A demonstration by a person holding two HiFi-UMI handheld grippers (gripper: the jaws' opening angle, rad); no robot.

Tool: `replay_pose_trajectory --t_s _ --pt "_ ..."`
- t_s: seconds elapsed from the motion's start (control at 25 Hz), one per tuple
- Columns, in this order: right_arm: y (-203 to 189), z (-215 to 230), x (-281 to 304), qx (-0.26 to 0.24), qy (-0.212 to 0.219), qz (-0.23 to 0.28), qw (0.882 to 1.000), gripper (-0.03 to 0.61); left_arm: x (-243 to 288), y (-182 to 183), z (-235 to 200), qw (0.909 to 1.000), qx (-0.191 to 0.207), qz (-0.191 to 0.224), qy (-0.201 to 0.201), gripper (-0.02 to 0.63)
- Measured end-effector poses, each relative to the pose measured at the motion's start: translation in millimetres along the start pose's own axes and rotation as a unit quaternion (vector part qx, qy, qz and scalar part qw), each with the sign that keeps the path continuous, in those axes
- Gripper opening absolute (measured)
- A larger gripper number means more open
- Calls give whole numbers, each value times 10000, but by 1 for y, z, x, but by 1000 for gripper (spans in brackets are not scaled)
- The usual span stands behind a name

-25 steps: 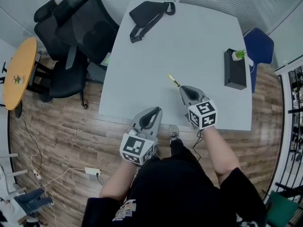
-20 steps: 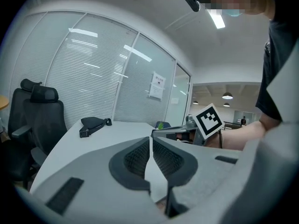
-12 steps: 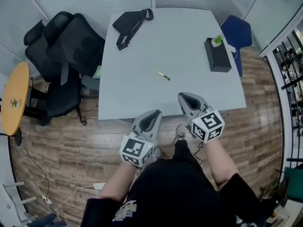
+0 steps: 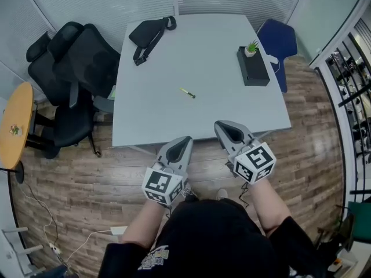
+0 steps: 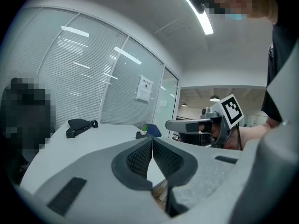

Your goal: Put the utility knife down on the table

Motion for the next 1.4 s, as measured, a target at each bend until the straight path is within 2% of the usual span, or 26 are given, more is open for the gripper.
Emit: replay_pose_trajectory --t_s 0.44,0.68,0.96,1.4 --pt "-4 18 -69 4 769 175 9969 3 6 -6 84 9960 12 163 873 8" --pt "-12 20 -99 4 1079 213 9939 3 2 -15 124 9927 42 218 1185 8" --pt "-18 19 -125 6 1210 276 9923 3 0 -19 153 9911 134 324 1284 8" --pt "-16 25 -148 22 1123 353 9930 3 3 -13 172 9912 266 409 1231 8"
Point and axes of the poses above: the fingertips, and each gripper's own axes: x forward along the fingers, z to its right, y out of its top, the point moved 7 cm from there along -x, backward along the fingers, and after that the axes turned 8 degrees about -y, right-handed, at the moved point
